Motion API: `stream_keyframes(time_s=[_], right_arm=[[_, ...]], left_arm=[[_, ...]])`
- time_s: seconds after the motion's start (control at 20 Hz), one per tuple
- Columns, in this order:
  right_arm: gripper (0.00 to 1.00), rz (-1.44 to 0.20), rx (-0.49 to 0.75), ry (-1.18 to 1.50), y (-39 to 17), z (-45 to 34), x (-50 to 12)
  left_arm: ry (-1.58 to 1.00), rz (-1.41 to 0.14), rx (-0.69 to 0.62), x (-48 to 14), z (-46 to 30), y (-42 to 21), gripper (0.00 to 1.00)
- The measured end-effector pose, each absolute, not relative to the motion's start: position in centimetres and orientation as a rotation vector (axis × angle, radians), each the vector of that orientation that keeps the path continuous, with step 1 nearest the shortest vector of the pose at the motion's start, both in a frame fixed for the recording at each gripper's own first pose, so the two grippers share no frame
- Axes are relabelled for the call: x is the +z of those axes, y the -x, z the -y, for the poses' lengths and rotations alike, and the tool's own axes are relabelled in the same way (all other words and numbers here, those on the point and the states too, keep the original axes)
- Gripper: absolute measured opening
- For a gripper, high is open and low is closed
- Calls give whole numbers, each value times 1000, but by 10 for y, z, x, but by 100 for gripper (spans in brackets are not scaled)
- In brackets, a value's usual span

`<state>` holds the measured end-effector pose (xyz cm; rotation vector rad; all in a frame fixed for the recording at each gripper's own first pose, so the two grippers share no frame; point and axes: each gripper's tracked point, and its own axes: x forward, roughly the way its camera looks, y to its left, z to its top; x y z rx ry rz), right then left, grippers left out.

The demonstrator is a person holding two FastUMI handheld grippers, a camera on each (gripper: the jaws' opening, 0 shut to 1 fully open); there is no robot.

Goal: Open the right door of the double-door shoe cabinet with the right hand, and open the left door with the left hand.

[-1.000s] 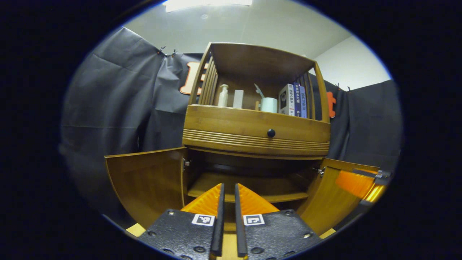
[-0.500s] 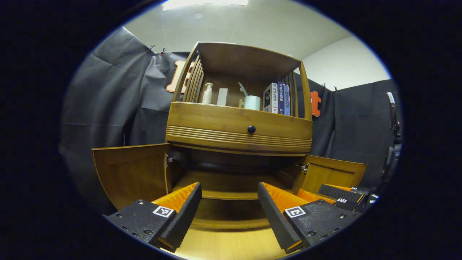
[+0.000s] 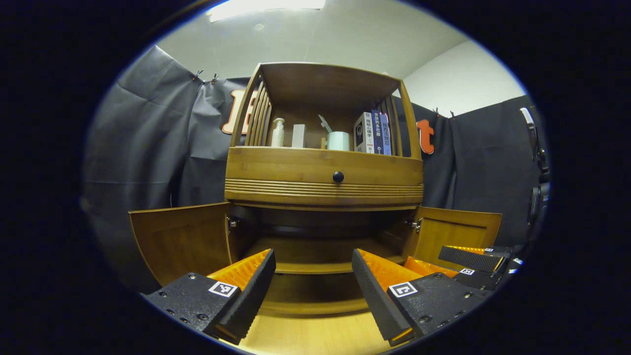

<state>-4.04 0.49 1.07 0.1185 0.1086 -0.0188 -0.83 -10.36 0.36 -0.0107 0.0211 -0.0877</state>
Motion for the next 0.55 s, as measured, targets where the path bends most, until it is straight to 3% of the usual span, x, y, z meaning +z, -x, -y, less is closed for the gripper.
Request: stream_keyframes(time_s=[0.1, 0.15, 0.2, 0.25, 0.3, 0.4, 0.55], right_arm=[[99, -101, -21, -113, 41, -4, 13], [94, -93, -25, -109, 43, -4, 14], [99, -85, -32, -105, 45, -3, 16], [99, -76, -42, -102, 46, -2, 18], [99, -66, -55, -99, 47, 0, 21], [99, -49, -90, -89, 55, 7, 27], [99, -34, -144, -53, 79, 20, 30]], left_arm=[[2, -26, -88, 2, 104, 8, 96], [1, -29, -92, 1, 105, 6, 96], [2, -30, -100, 0, 107, 6, 92], [1, -33, -111, -1, 109, 5, 96], [-3, -35, -126, -1, 113, 5, 92], [-10, -37, -163, -2, 123, 5, 96], [-9, -40, -243, -6, 146, 8, 93]])
